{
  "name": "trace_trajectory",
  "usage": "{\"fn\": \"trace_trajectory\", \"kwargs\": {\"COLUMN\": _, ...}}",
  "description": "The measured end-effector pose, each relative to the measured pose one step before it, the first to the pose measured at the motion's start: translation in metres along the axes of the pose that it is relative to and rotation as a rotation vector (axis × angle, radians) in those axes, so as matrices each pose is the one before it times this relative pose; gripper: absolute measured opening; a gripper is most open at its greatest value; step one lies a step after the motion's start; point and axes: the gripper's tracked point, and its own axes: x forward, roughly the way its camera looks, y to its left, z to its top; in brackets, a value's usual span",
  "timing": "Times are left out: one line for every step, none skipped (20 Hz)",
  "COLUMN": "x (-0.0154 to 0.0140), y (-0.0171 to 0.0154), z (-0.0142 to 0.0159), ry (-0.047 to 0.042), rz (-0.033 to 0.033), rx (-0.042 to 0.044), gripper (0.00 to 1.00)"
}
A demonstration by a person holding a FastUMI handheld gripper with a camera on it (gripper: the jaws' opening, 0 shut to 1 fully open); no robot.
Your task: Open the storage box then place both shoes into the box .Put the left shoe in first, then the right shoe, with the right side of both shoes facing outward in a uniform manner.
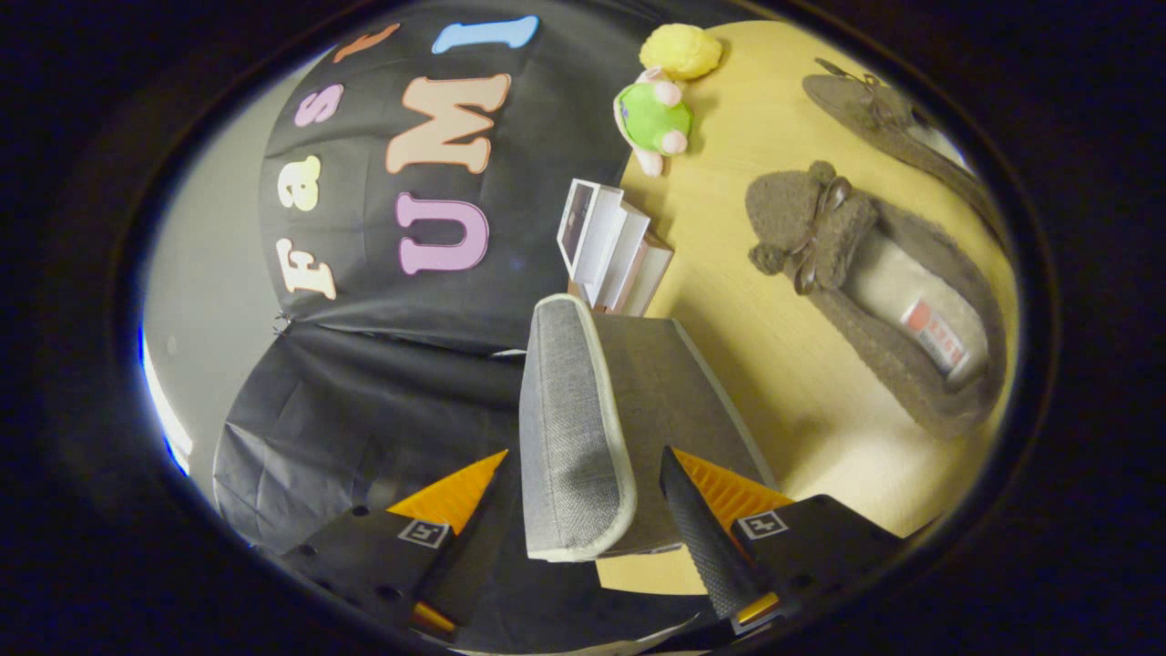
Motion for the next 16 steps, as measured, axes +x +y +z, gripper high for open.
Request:
{"fn": "trace_trajectory", "kwargs": {"x": 0.00071, "y": -0.00208, "z": -0.0019, "ry": 0.01299, "rz": 0.00083, "rx": 0.01175, "gripper": 0.98}}
{"fn": "trace_trajectory", "kwargs": {"x": 0.0016, "y": -0.00149, "z": -0.00237, "ry": 0.00815, "rz": 0.00166, "rx": 0.00981, "gripper": 0.94}}
{"fn": "trace_trajectory", "kwargs": {"x": 0.00186, "y": -0.00169, "z": -0.00119, "ry": 0.00836, "rz": -0.00135, "rx": 0.00933, "gripper": 0.91}}
{"fn": "trace_trajectory", "kwargs": {"x": 0.00062, "y": -0.00075, "z": -0.00364, "ry": 0.01527, "rz": 0.0, "rx": 0.00322, "gripper": 0.87}}
{"fn": "trace_trajectory", "kwargs": {"x": 0.0, "y": 0.00092, "z": -0.00335, "ry": 0.02051, "rz": 0.00239, "rx": -0.00137, "gripper": 0.84}}
{"fn": "trace_trajectory", "kwargs": {"x": 0.00102, "y": 0.00129, "z": -0.00488, "ry": 0.01601, "rz": 0.00528, "rx": -0.0064, "gripper": 0.8}}
{"fn": "trace_trajectory", "kwargs": {"x": 0.00246, "y": 0.00343, "z": 0.00576, "ry": -0.01828, "rz": 0.01239, "rx": 0.00986, "gripper": 0.68}}
{"fn": "trace_trajectory", "kwargs": {"x": -0.00143, "y": 0.00318, "z": 0.00101, "ry": -0.01592, "rz": 0.00611, "rx": -0.00396, "gripper": 0.55}}
{"fn": "trace_trajectory", "kwargs": {"x": -0.00172, "y": 0.00217, "z": 0.00472, "ry": -0.00947, "rz": 0.00524, "rx": -0.00304, "gripper": 0.43}}
{"fn": "trace_trajectory", "kwargs": {"x": 0.00032, "y": 0.0034, "z": -0.00063, "ry": 0.00726, "rz": 0.01037, "rx": -0.00139, "gripper": 0.31}}
{"fn": "trace_trajectory", "kwargs": {"x": -0.0009, "y": 0.00477, "z": 0.00117, "ry": -0.00401, "rz": 0.00543, "rx": -0.01074, "gripper": 0.18}}
{"fn": "trace_trajectory", "kwargs": {"x": 0.00147, "y": 0.00012, "z": -0.00057, "ry": 0.00653, "rz": -0.01042, "rx": -0.03345, "gripper": 0.06}}
{"fn": "trace_trajectory", "kwargs": {"x": -0.00242, "y": 0.00225, "z": -0.00238, "ry": 0.01314, "rz": -0.01063, "rx": -0.03276, "gripper": 0.06}}
{"fn": "trace_trajectory", "kwargs": {"x": -0.00102, "y": 0.00324, "z": 0.00008, "ry": 0.00563, "rz": -0.00778, "rx": -0.02535, "gripper": 0.05}}
{"fn": "trace_trajectory", "kwargs": {"x": -0.00215, "y": 0.00759, "z": -0.00221, "ry": 0.0104, "rz": 0.00593, "rx": -0.02344, "gripper": 0.05}}
{"fn": "trace_trajectory", "kwargs": {"x": -0.00076, "y": 0.01063, "z": 0.00118, "ry": 0.00114, "rz": 0.01494, "rx": -0.01618, "gripper": 0.05}}
